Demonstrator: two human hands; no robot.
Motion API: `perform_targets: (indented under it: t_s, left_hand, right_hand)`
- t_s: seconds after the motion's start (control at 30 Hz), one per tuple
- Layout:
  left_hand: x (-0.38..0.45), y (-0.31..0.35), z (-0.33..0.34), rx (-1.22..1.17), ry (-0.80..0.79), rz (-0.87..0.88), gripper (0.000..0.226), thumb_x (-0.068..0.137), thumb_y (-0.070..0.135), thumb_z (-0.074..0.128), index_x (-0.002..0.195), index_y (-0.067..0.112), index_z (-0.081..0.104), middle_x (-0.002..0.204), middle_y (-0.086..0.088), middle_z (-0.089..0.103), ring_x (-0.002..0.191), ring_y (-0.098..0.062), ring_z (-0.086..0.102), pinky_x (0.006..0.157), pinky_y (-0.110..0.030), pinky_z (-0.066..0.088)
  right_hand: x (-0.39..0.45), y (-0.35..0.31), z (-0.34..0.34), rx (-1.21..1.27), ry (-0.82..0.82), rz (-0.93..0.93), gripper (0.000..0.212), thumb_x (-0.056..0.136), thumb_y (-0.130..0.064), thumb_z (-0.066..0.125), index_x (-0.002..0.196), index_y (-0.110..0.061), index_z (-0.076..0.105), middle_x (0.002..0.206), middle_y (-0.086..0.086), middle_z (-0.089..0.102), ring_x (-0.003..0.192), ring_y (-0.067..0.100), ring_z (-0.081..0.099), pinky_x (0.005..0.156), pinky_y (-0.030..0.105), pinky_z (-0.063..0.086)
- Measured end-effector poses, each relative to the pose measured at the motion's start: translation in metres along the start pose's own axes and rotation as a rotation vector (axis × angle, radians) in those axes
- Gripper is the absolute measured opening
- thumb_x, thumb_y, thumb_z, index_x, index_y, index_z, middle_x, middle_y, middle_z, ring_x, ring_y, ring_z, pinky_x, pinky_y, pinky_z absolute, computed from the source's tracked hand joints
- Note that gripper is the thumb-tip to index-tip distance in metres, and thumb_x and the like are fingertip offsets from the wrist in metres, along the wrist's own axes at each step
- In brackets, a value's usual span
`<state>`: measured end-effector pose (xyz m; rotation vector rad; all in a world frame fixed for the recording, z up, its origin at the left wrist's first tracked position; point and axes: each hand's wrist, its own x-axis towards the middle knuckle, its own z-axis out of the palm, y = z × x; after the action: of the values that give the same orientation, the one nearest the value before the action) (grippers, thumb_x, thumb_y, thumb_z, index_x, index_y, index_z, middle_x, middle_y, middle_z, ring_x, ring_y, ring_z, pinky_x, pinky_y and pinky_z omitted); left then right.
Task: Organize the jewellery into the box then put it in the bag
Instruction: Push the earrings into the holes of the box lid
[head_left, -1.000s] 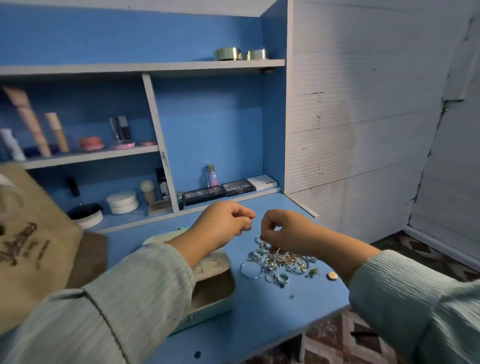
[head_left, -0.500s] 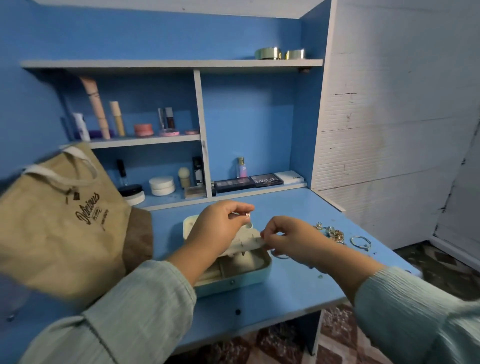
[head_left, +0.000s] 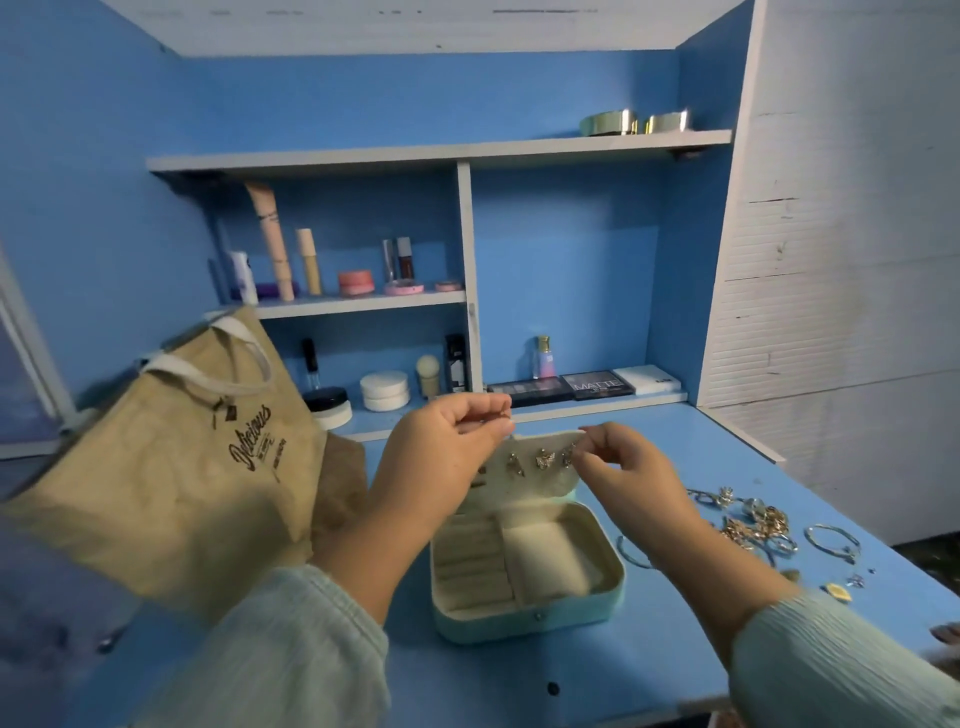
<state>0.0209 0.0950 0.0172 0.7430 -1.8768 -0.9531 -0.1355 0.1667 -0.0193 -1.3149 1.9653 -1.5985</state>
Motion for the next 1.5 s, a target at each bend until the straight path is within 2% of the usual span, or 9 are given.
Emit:
perform_targets:
  t_s: [0.1,0.2,0.33,0.57,0.7,0.97,1.13,1.33,1.5]
  left_hand:
    - [0.001,-0.005,-0.001,0.036,-0.009,-0.009,0.020,0.081,0.021,0.071,0.081,0.039,0.064,0.079,0.022,0.069,0.073,0.008,0.064,0.070,-0.006,0.049]
    - [0.002,-0.024,0.004,0.080,-0.028,-0.061,0.019,0.079,0.022,0.072,0.080,0.040,0.065,0.079,0.017,0.070,0.077,0.001,0.065,0.077,-0.016,0.052]
    - [0.004,-0.048,0.010,0.210,0.003,-0.094,0.020,0.079,0.026,0.072,0.097,0.033,0.070,0.084,0.022,0.065,0.070,0.013,0.057,0.067,0.000,0.042]
    - [0.009,-0.071,0.014,0.464,0.024,0.088,0.027,0.086,0.018,0.064,0.113,0.018,0.067,0.105,0.004,0.065,0.090,0.001,0.049,0.075,0.007,0.028]
    - [0.009,-0.075,0.017,0.510,0.041,0.136,0.027,0.089,0.015,0.060,0.116,0.017,0.065,0.100,0.008,0.059,0.090,0.001,0.048,0.074,0.008,0.028]
    - [0.008,-0.080,0.020,0.581,0.118,0.207,0.016,0.084,0.021,0.067,0.098,0.016,0.073,0.091,0.006,0.066,0.081,-0.002,0.054,0.070,-0.003,0.039]
    - [0.011,-0.083,0.025,0.690,0.154,0.293,0.009,0.078,0.021,0.073,0.085,0.015,0.073,0.083,0.005,0.059,0.075,-0.011,0.054,0.062,-0.013,0.040]
    - [0.009,-0.090,0.030,0.853,0.221,0.398,0.010,0.069,0.019,0.078,0.078,0.017,0.074,0.085,-0.004,0.057,0.077,-0.023,0.054,0.062,-0.032,0.044]
    - [0.008,-0.094,0.032,0.943,0.279,0.362,0.010,0.065,0.024,0.080,0.071,0.026,0.073,0.090,-0.006,0.055,0.085,-0.021,0.041,0.069,-0.037,0.035]
  right_hand:
    - [0.011,0.002,0.008,0.033,0.016,-0.009,0.014,0.085,-0.008,0.055,0.073,-0.014,0.059,0.082,-0.002,0.060,0.075,0.002,0.053,0.062,0.009,0.038]
    - [0.023,0.010,0.015,0.083,0.035,0.016,0.009,0.086,-0.010,0.055,0.078,-0.011,0.060,0.079,0.000,0.058,0.071,0.010,0.050,0.063,0.019,0.038]
    - [0.033,0.020,0.023,0.128,0.046,0.063,0.007,0.086,-0.014,0.056,0.081,-0.013,0.061,0.079,0.002,0.061,0.068,0.011,0.051,0.062,0.024,0.039]
    - [0.039,0.023,0.029,0.211,0.045,0.112,0.011,0.088,-0.014,0.052,0.083,-0.010,0.062,0.074,-0.001,0.058,0.061,0.004,0.050,0.057,0.020,0.040]
    - [0.039,0.027,0.030,0.255,0.039,0.113,0.011,0.088,-0.013,0.053,0.081,-0.010,0.061,0.076,-0.001,0.057,0.066,0.006,0.050,0.061,0.021,0.039]
    - [0.038,0.035,0.029,0.369,0.028,0.078,0.009,0.088,-0.007,0.053,0.083,-0.005,0.061,0.070,-0.003,0.054,0.050,-0.004,0.048,0.048,0.007,0.039]
    - [0.036,0.039,0.028,0.367,0.000,0.043,0.011,0.087,-0.011,0.055,0.078,-0.013,0.060,0.078,-0.005,0.058,0.068,0.004,0.051,0.060,0.015,0.043]
    - [0.037,0.044,0.027,0.325,-0.012,0.015,0.015,0.086,-0.014,0.057,0.073,-0.020,0.059,0.097,0.000,0.064,0.093,0.019,0.058,0.080,0.038,0.048]
    - [0.035,0.046,0.027,0.334,-0.023,-0.008,0.017,0.086,-0.014,0.057,0.071,-0.021,0.058,0.101,-0.002,0.064,0.097,0.019,0.058,0.077,0.034,0.048]
